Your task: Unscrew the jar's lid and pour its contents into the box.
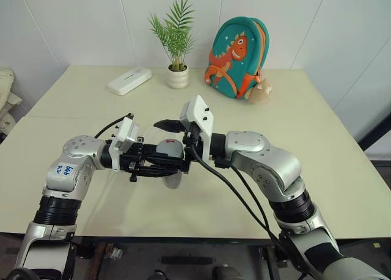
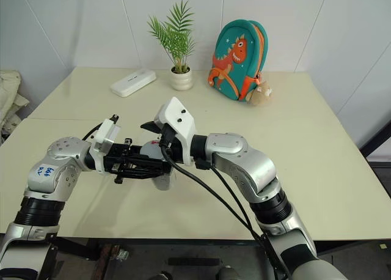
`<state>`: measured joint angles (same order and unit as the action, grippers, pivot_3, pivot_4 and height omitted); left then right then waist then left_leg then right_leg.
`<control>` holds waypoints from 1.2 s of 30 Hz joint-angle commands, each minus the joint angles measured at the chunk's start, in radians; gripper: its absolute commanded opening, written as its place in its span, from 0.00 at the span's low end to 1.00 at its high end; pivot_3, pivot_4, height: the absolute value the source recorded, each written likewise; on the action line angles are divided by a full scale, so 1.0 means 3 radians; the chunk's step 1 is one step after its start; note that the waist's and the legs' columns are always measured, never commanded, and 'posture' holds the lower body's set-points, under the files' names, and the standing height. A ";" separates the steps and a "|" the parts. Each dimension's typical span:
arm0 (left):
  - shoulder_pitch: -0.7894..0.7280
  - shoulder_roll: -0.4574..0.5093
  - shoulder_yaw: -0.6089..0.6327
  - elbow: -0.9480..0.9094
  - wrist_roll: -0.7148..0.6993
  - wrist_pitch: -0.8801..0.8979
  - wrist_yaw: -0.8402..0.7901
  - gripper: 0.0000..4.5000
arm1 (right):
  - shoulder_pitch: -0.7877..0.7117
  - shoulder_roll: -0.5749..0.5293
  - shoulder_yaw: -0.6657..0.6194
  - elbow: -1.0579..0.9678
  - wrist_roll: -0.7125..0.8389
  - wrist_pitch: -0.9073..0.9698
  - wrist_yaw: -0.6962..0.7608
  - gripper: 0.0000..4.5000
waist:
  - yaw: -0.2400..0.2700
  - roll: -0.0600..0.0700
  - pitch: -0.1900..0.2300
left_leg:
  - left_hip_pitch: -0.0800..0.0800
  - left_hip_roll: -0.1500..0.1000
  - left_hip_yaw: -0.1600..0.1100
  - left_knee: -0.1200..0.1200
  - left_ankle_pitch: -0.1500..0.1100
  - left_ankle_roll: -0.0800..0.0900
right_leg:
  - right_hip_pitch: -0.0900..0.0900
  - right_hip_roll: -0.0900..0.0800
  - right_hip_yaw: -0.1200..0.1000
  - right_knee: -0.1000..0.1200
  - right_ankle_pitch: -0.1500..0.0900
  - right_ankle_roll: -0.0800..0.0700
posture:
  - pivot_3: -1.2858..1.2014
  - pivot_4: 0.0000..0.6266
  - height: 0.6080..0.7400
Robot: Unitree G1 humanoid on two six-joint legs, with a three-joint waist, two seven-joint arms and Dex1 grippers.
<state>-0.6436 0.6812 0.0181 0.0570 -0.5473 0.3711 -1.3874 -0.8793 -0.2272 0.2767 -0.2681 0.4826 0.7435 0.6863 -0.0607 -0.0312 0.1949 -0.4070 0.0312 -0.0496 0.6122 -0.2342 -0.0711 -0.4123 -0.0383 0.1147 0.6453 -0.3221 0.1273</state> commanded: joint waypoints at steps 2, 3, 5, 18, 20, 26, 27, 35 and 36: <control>-0.0048 -0.0005 0.0007 -0.0095 -0.0045 -0.0020 -0.0043 0.45 | -0.0055 -0.0088 -0.0158 -0.0038 -0.0040 -0.0025 -0.0032 1.00 | 0.0001 0.0000 0.0000 | 0.0000 0.0000 0.0000 0.0000 0.0000 0.0000 | 0.0000 0.0000 0.0000 0.0000 0.0000 0.0000 | 0.52 0.24 1.00; -0.0043 -0.0004 0.0009 -0.0101 -0.0047 -0.0018 -0.0040 0.45 | -0.0052 -0.0104 -0.0178 -0.0045 -0.0029 -0.0016 -0.0030 1.00 | 0.0001 0.0000 0.0000 | 0.0000 0.0000 0.0000 0.0000 0.0000 0.0000 | 0.0000 0.0000 0.0000 0.0000 0.0000 0.0000 | 0.52 0.24 1.00; -0.0032 0.0000 0.0013 -0.0116 -0.0054 -0.0013 -0.0034 0.45 | -0.0030 -0.0160 -0.0203 -0.0072 -0.0013 0.0005 -0.0014 1.00 | 0.0001 0.0000 0.0000 | 0.0000 0.0000 0.0000 0.0000 0.0000 0.0000 | 0.0000 0.0000 0.0000 0.0000 0.0000 0.0000 | 0.52 0.24 1.00; -0.0009 0.0011 0.0023 -0.0123 -0.0059 -0.0013 -0.0011 0.45 | 0.0079 -0.0503 -0.0317 -0.0241 0.0103 0.0123 -0.0011 1.00 | 0.0002 0.0000 0.0000 | 0.0000 0.0000 0.0000 0.0000 0.0000 0.0000 | 0.0000 0.0000 0.0000 0.0000 0.0000 0.0000 | 0.52 0.24 1.00; -0.0010 0.0010 0.0021 -0.0121 -0.0058 -0.0013 -0.0013 0.45 | 0.0095 -0.0549 -0.0347 -0.0274 0.0126 0.0150 -0.0021 1.00 | 0.0001 0.0000 0.0000 | 0.0000 0.0000 0.0000 0.0000 0.0000 0.0000 | 0.0000 0.0000 0.0000 0.0000 0.0000 0.0000 | 0.52 0.24 1.00; -0.0016 0.0005 0.0014 -0.0106 -0.0054 -0.0022 -0.0018 0.45 | 0.0141 -0.0659 -0.0382 -0.0325 0.0148 0.0193 -0.0044 1.00 | 0.0002 0.0000 0.0000 | 0.0000 0.0000 0.0000 0.0000 0.0000 0.0000 | 0.0000 0.0000 0.0000 0.0000 0.0000 0.0000 | 0.52 0.24 1.00; -0.0017 0.0004 0.0012 -0.0105 -0.0053 -0.0023 -0.0020 0.45 | 0.0149 -0.0673 -0.0387 -0.0332 0.0150 0.0198 -0.0047 1.00 | 0.0002 0.0000 0.0000 | 0.0000 0.0000 0.0000 0.0000 0.0000 0.0000 | 0.0000 0.0000 0.0000 0.0000 0.0000 0.0000 | 0.52 0.24 1.00; -0.0034 0.0000 0.0001 -0.0089 -0.0044 -0.0029 -0.0026 0.45 | 0.0183 -0.0790 -0.0422 -0.0362 0.0165 0.0222 -0.0063 1.00 | 0.0003 0.0000 0.0000 | 0.0000 0.0000 0.0000 0.0000 0.0000 0.0000 | 0.0000 0.0000 0.0000 0.0000 0.0000 0.0000 | 0.52 0.24 1.00; -0.0036 0.0001 0.0000 -0.0085 -0.0043 -0.0031 -0.0027 0.45 | 0.0186 -0.0806 -0.0426 -0.0365 0.0168 0.0226 -0.0065 1.00 | 0.0004 0.0000 0.0000 | 0.0000 0.0000 0.0000 0.0000 0.0000 0.0000 | 0.0000 0.0000 0.0000 0.0000 0.0000 0.0000 | 0.52 0.24 1.00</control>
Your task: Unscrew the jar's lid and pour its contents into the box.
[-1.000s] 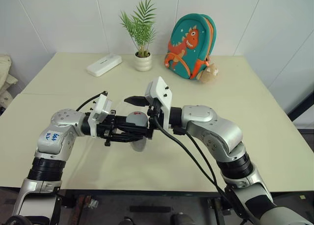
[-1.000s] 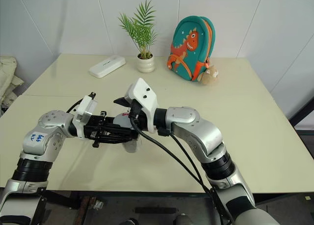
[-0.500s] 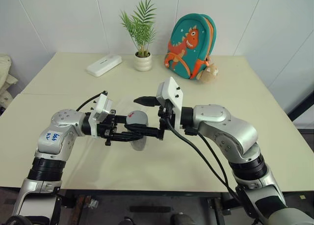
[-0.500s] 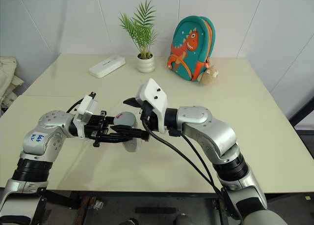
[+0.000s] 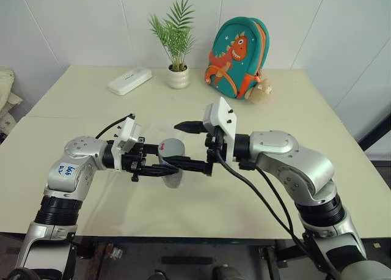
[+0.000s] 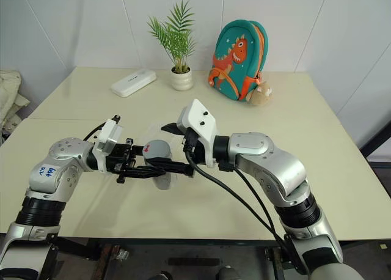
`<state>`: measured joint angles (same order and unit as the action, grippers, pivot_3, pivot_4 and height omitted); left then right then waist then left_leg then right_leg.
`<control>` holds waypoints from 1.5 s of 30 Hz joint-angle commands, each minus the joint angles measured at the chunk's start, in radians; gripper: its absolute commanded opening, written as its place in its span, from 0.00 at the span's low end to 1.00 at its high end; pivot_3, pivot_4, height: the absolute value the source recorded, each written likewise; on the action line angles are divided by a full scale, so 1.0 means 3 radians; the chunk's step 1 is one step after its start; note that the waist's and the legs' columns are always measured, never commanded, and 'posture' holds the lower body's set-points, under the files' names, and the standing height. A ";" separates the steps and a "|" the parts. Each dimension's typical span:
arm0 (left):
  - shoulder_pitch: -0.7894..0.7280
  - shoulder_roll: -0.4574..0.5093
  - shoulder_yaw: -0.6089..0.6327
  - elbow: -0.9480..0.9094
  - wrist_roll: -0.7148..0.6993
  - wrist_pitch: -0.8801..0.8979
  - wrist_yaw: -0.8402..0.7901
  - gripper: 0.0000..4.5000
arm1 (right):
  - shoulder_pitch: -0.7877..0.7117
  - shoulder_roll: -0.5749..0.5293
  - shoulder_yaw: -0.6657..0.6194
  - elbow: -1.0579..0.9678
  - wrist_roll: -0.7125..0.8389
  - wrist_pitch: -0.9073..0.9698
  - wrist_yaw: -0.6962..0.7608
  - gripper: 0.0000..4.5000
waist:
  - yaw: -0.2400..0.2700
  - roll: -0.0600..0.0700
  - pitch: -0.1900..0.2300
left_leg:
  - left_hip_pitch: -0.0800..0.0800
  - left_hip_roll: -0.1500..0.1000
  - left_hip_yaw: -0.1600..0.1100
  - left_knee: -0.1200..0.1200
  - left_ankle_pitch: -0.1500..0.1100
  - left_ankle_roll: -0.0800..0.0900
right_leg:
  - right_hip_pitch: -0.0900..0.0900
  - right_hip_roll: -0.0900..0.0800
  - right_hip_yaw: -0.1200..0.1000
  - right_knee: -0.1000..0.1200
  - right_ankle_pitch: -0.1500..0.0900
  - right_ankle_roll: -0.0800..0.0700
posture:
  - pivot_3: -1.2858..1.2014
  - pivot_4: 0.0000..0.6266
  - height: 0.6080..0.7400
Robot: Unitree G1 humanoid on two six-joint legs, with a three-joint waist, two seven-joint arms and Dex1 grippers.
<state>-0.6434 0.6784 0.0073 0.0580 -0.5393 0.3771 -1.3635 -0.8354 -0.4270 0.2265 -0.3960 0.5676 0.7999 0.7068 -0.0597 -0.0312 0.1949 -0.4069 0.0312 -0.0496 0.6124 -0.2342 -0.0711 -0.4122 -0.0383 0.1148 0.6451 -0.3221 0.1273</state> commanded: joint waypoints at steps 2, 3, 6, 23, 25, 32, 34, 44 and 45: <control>-0.0038 0.0011 0.0035 -0.0084 -0.0069 -0.0053 -0.0107 0.45 | 0.0047 -0.0174 -0.0266 0.0055 -0.0111 0.0043 -0.0133 1.00 | 0.0001 0.0000 0.0000 | 0.0000 0.0000 0.0000 0.0000 0.0000 0.0000 | 0.0000 0.0000 0.0000 0.0000 0.0000 0.0000 | 0.52 0.24 1.00; -0.0038 0.0012 0.0033 -0.0083 -0.0069 -0.0056 -0.0107 0.45 | 0.0050 -0.0189 -0.0270 0.0053 -0.0110 0.0045 -0.0134 1.00 | 0.0001 0.0000 0.0000 | 0.0000 0.0000 0.0000 0.0000 0.0000 0.0000 | 0.0000 0.0000 0.0000 0.0000 0.0000 0.0000 | 0.52 0.24 1.00; -0.0041 0.0016 0.0028 -0.0076 -0.0067 -0.0061 -0.0107 0.45 | 0.0059 -0.0249 -0.0297 0.0044 -0.0105 0.0055 -0.0132 1.00 | 0.0002 0.0000 0.0000 | 0.0000 0.0000 0.0000 0.0000 0.0000 0.0000 | 0.0000 0.0000 0.0000 0.0000 0.0000 0.0000 | 0.52 0.24 1.00; -0.0075 -0.0016 0.0040 -0.0037 -0.0019 -0.0068 -0.0146 0.45 | 0.0137 -0.0461 -0.0451 -0.0209 0.0116 0.0230 -0.0021 1.00 | 0.0007 -0.0001 0.0000 | 0.0000 0.0000 0.0000 0.0000 0.0000 0.0001 | 0.0001 0.0000 0.0000 -0.0001 -0.0001 -0.0001 | 0.52 0.24 1.00; -0.0087 -0.0024 0.0035 -0.0030 -0.0013 -0.0071 -0.0143 0.45 | 0.0142 -0.0462 -0.0459 -0.0219 0.0121 0.0245 -0.0015 1.00 | 0.0008 -0.0001 0.0000 | 0.0000 0.0000 0.0000 0.0001 0.0000 0.0001 | 0.0001 0.0000 0.0000 -0.0001 -0.0001 -0.0001 | 0.52 0.24 1.00; -0.0100 -0.0011 0.0038 -0.0015 -0.0009 -0.0076 -0.0164 0.45 | 0.0157 -0.0489 -0.0477 -0.0258 0.0159 0.0282 0.0013 1.00 | 0.0009 -0.0001 0.0000 | 0.0000 0.0000 0.0000 0.0001 0.0000 0.0001 | 0.0000 0.0000 0.0000 -0.0001 -0.0001 -0.0001 | 0.52 0.24 1.00; -0.0113 -0.0003 0.0041 0.0007 -0.0002 -0.0087 -0.0177 0.45 | 0.0160 -0.0497 -0.0494 -0.0277 0.0199 0.0299 0.0031 1.00 | 0.0009 -0.0001 0.0000 | 0.0000 0.0000 0.0000 0.0001 0.0000 0.0001 | 0.0001 0.0000 0.0000 -0.0001 -0.0001 -0.0001 | 0.52 0.24 1.00; -0.0180 0.0007 0.0034 0.0109 0.0033 -0.0134 -0.0238 0.45 | 0.0164 -0.0490 -0.0550 -0.0392 0.0492 0.0414 0.0089 1.00 | 0.0009 -0.0001 0.0001 | 0.0000 0.0000 0.0000 0.0001 0.0000 0.0001 | 0.0001 0.0000 0.0000 -0.0001 -0.0001 -0.0001 | 0.52 0.24 1.00; -0.0189 0.0007 0.0032 0.0118 0.0035 -0.0137 -0.0245 0.45 | 0.0159 -0.0481 -0.0552 -0.0399 0.0524 0.0425 0.0081 1.00 | 0.0009 -0.0001 0.0000 | 0.0000 0.0000 0.0000 0.0001 0.0000 0.0001 | 0.0001 0.0000 0.0000 -0.0001 -0.0001 -0.0001 | 0.52 0.24 1.00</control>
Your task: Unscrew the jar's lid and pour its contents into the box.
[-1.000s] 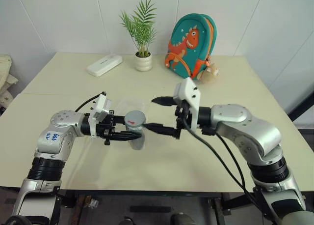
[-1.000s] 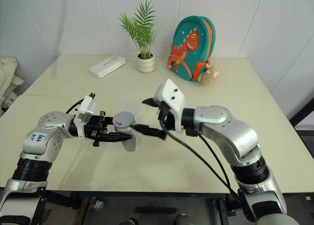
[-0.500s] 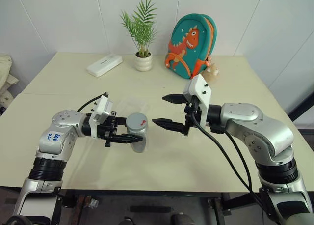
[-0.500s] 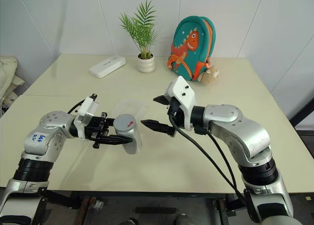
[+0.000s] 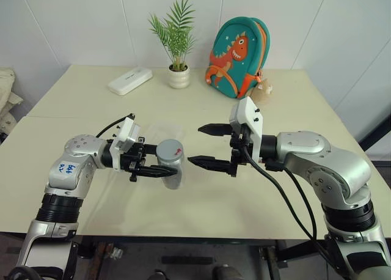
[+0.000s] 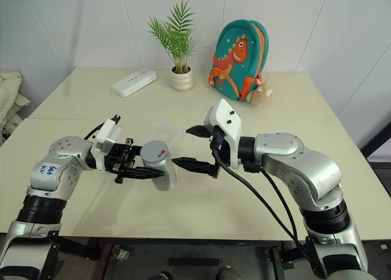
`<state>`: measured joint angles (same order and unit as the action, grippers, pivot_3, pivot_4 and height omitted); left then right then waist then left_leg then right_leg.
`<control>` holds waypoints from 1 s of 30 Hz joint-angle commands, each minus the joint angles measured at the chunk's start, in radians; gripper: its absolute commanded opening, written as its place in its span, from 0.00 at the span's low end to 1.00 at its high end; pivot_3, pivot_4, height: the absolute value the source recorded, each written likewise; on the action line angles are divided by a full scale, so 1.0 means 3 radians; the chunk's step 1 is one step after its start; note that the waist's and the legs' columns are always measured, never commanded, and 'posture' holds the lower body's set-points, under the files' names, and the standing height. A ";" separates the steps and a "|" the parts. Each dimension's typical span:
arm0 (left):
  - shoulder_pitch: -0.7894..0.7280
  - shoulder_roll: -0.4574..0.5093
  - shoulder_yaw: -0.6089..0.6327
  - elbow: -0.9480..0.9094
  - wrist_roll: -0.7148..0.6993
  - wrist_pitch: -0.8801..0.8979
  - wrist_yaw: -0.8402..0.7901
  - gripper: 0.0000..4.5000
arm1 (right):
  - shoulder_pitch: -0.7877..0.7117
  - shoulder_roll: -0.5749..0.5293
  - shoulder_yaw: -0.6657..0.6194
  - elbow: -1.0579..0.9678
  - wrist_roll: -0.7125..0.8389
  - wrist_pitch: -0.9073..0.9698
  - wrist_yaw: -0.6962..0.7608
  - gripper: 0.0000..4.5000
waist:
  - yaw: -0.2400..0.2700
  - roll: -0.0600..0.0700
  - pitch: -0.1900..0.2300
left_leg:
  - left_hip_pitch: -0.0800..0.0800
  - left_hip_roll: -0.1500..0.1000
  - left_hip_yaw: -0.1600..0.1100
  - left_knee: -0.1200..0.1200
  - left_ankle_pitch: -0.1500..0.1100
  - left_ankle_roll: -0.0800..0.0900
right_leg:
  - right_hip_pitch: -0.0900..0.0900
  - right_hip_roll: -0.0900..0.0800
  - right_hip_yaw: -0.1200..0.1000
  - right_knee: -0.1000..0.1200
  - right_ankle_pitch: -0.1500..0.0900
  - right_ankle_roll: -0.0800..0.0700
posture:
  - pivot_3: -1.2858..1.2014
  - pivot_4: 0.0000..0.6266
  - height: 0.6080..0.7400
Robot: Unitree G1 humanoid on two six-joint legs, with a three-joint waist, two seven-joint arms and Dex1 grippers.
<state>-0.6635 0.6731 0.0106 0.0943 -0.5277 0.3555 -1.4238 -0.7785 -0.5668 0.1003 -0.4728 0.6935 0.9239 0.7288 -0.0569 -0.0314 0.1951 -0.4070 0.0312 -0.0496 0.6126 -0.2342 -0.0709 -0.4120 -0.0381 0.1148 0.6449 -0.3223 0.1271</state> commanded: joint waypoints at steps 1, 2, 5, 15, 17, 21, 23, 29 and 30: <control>-0.0127 0.0026 0.0019 0.0003 0.0000 -0.0068 -0.0052 0.45 | -0.0033 -0.0007 -0.0132 -0.0152 0.0133 0.0021 0.0002 1.00 | 0.0000 0.0000 0.0000 | 0.0000 0.0000 0.0000 0.0000 0.0000 0.0000 | 0.0000 0.0000 0.0000 0.0000 0.0000 0.0000 | 0.52 0.24 1.00; -0.0134 0.0025 0.0016 0.0013 0.0004 -0.0072 -0.0059 0.45 | -0.0037 -0.0004 -0.0131 -0.0153 0.0152 0.0025 -0.0002 1.00 | 0.0000 0.0000 0.0000 | 0.0000 0.0000 0.0000 0.0000 0.0000 0.0000 | 0.0000 0.0000 0.0000 0.0000 0.0000 0.0000 | 0.52 0.24 1.00; -0.0157 0.0020 0.0001 0.0045 0.0017 -0.0088 -0.0083 0.45 | -0.0052 0.0023 -0.0120 -0.0158 0.0202 0.0039 -0.0024 1.00 | 0.0000 0.0000 0.0000 | 0.0000 0.0000 0.0000 0.0000 0.0000 0.0000 | 0.0000 0.0000 0.0000 0.0000 0.0000 0.0000 | 0.52 0.24 1.00; -0.0249 -0.0016 -0.0061 0.0157 0.0052 -0.0133 -0.0151 0.45 | -0.0279 0.0390 0.0048 0.0009 0.0097 -0.0030 -0.0220 1.00 | -0.0002 0.0000 0.0000 | 0.0000 0.0000 0.0000 0.0000 0.0000 0.0000 | -0.0001 0.0000 0.0000 0.0002 0.0000 0.0000 | 0.52 0.24 1.00; -0.0260 -0.0021 -0.0067 0.0168 0.0056 -0.0136 -0.0158 0.45 | -0.0304 0.0436 0.0071 0.0024 0.0079 -0.0032 -0.0228 1.00 | 0.0000 0.0000 0.0000 | 0.0000 0.0000 0.0000 0.0000 0.0000 0.0000 | 0.0000 0.0000 0.0000 0.0001 0.0000 0.0000 | 0.52 0.24 1.00; -0.0290 -0.0035 -0.0080 0.0197 0.0065 -0.0149 -0.0160 0.45 | -0.0339 0.0527 0.0158 0.0067 0.0014 -0.0057 -0.0252 1.00 | -0.0004 0.0000 0.0000 | 0.0000 0.0000 0.0000 0.0000 0.0000 0.0000 | -0.0001 0.0000 0.0000 0.0002 0.0000 0.0000 | 0.52 0.24 1.00; -0.0292 -0.0039 -0.0081 0.0195 0.0067 -0.0150 -0.0158 0.45 | -0.0348 0.0566 0.0185 0.0088 -0.0022 -0.0068 -0.0262 1.00 | -0.0005 0.0000 0.0000 | 0.0000 0.0000 0.0000 0.0000 0.0000 0.0000 | -0.0001 0.0001 0.0000 0.0002 0.0000 0.0000 | 0.52 0.24 1.00; -0.0286 -0.0039 -0.0076 0.0187 0.0071 -0.0154 -0.0150 0.45 | -0.0365 0.0643 0.0277 0.0135 -0.0141 -0.0100 -0.0264 1.00 | -0.0006 0.0000 0.0000 | 0.0000 0.0000 0.0000 0.0000 0.0000 0.0000 | -0.0001 0.0000 0.0000 0.0002 0.0000 0.0000 | 0.52 0.24 1.00; -0.0284 -0.0039 -0.0074 0.0188 0.0072 -0.0156 -0.0148 0.45 | -0.0369 0.0653 0.0282 0.0142 -0.0154 -0.0103 -0.0262 1.00 | -0.0006 0.0000 0.0000 | 0.0000 0.0000 0.0000 0.0000 0.0000 0.0000 | -0.0001 0.0000 0.0000 0.0003 0.0000 0.0000 | 0.52 0.24 1.00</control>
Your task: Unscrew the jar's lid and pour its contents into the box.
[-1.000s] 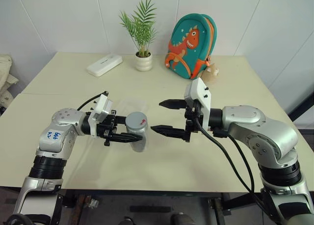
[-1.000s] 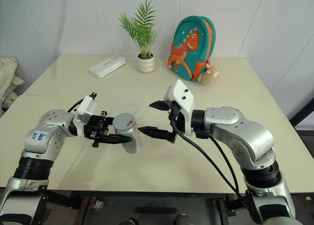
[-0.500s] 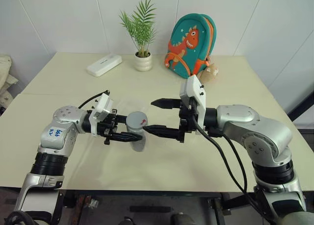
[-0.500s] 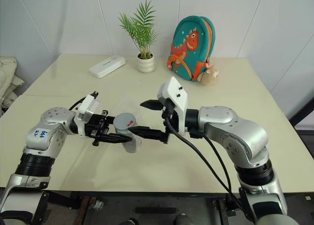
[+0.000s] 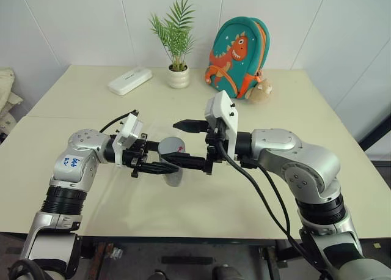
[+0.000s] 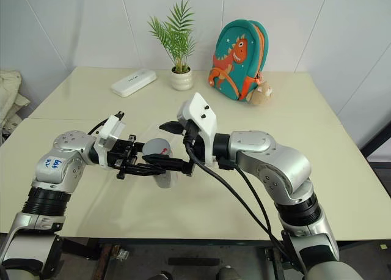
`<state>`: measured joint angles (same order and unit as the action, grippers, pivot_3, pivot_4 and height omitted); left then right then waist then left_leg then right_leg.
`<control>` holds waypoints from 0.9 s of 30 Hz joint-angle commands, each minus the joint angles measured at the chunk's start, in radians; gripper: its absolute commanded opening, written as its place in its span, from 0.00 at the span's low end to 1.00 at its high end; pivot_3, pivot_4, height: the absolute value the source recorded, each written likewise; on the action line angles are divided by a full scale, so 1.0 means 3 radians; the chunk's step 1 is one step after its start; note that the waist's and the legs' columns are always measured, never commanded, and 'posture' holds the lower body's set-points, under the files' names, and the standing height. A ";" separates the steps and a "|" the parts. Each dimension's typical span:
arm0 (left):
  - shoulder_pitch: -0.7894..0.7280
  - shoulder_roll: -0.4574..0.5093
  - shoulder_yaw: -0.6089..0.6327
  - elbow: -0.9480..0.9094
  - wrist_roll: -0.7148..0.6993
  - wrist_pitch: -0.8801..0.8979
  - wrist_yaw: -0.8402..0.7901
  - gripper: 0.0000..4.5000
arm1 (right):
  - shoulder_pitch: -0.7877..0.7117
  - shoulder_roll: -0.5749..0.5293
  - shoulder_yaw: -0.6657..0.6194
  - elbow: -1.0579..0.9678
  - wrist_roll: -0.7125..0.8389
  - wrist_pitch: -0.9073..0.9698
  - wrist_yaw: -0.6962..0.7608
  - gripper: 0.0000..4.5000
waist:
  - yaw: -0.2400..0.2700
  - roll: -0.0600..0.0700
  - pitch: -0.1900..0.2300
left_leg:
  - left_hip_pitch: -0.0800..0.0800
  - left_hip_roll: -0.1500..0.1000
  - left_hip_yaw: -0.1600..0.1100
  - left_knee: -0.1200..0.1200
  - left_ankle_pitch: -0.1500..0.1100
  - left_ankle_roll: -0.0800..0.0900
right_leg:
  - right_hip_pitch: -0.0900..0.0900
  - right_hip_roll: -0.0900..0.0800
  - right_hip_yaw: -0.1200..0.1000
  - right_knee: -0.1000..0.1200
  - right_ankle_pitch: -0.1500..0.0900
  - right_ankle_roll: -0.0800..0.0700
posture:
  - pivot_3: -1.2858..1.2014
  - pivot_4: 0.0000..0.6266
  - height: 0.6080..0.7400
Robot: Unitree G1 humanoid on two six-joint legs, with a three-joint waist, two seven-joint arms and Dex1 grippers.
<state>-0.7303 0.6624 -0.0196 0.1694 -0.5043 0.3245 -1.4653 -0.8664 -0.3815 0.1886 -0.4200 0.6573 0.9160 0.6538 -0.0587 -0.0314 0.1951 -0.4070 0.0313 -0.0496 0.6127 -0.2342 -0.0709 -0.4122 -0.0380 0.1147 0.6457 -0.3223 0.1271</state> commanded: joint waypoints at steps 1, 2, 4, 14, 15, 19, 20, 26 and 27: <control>-0.0060 -0.0004 0.0027 -0.0063 -0.0005 -0.0054 -0.0009 0.45 | -0.0079 0.0042 -0.0006 -0.0028 -0.0043 -0.0077 -0.0009 1.00 | 0.0001 0.0000 0.0000 | 0.0000 0.0000 0.0000 0.0000 0.0000 0.0000 | 0.0000 0.0000 0.0000 0.0000 0.0000 0.0000 | 0.52 0.24 1.00; -0.0059 -0.0004 0.0028 -0.0064 -0.0005 -0.0054 -0.0006 0.45 | -0.0081 0.0047 0.0000 -0.0025 -0.0051 -0.0076 -0.0001 1.00 | 0.0002 0.0000 0.0000 | 0.0000 0.0000 0.0000 0.0000 0.0000 0.0000 | 0.0000 0.0000 0.0000 0.0000 0.0000 0.0000 | 0.52 0.24 1.00; -0.0058 -0.0005 0.0029 -0.0064 -0.0004 -0.0054 -0.0003 0.45 | -0.0082 0.0055 0.0005 -0.0022 -0.0062 -0.0073 0.0012 1.00 | 0.0001 0.0000 0.0000 | 0.0000 0.0000 0.0000 0.0000 0.0000 0.0000 | 0.0000 0.0000 0.0000 0.0000 0.0000 0.0000 | 0.52 0.24 1.00; -0.0048 -0.0007 0.0033 -0.0069 0.0000 -0.0064 0.0016 0.45 | -0.0088 0.0082 0.0035 0.0003 -0.0106 -0.0060 0.0075 0.91 | 0.0000 0.0000 0.0000 | 0.0000 0.0000 0.0000 0.0001 0.0000 0.0000 | 0.0000 0.0000 0.0000 0.0001 0.0000 0.0000 | 0.52 0.24 1.00; -0.0047 -0.0008 0.0033 -0.0070 0.0000 -0.0065 0.0017 0.45 | -0.0087 0.0083 0.0036 0.0003 -0.0108 -0.0061 0.0078 0.87 | -0.0001 0.0000 0.0000 | 0.0000 0.0000 0.0000 0.0001 0.0000 0.0000 | 0.0000 0.0000 0.0000 0.0001 0.0000 0.0000 | 0.52 0.24 1.00; -0.0043 -0.0009 0.0033 -0.0072 0.0004 -0.0077 0.0032 0.45 | -0.0085 0.0068 0.0061 0.0011 -0.0132 -0.0070 0.0111 0.58 | -0.0001 0.0000 0.0000 | 0.0000 0.0000 0.0000 0.0001 0.0000 0.0000 | 0.0000 0.0000 0.0000 0.0001 0.0000 0.0000 | 0.52 0.24 1.00; -0.0040 -0.0009 0.0033 -0.0075 0.0005 -0.0078 0.0035 0.45 | -0.0084 0.0066 0.0064 0.0012 -0.0135 -0.0073 0.0115 0.56 | 0.0000 0.0000 0.0000 | 0.0000 0.0000 0.0000 0.0001 0.0000 0.0000 | 0.0000 0.0000 0.0000 0.0001 0.0000 0.0000 | 0.52 0.24 1.00; -0.0022 -0.0010 0.0035 -0.0094 0.0004 -0.0079 0.0051 0.45 | -0.0097 0.0069 0.0052 0.0004 -0.0140 -0.0087 0.0142 0.56 | -0.0001 0.0000 0.0000 | 0.0000 0.0000 0.0000 0.0001 0.0000 0.0000 | 0.0000 0.0000 0.0000 0.0001 0.0000 0.0000 | 0.52 0.24 1.00; -0.0018 -0.0009 0.0033 -0.0099 0.0001 -0.0073 0.0050 0.45 | -0.0103 0.0068 0.0044 0.0005 -0.0139 -0.0093 0.0146 0.56 | -0.0001 0.0000 0.0000 | 0.0000 0.0000 0.0000 0.0001 0.0000 0.0000 | 0.0000 0.0000 0.0000 0.0001 0.0000 0.0000 | 0.52 0.24 1.00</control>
<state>-0.7301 0.6622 -0.0196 0.1695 -0.4988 0.3145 -1.4518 -0.8736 -0.3620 0.2123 -0.3977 0.6155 0.9122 0.6871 -0.0591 -0.0314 0.1951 -0.4070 0.0313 -0.0497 0.6129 -0.2342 -0.0709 -0.4122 -0.0380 0.1146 0.6459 -0.3223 0.1271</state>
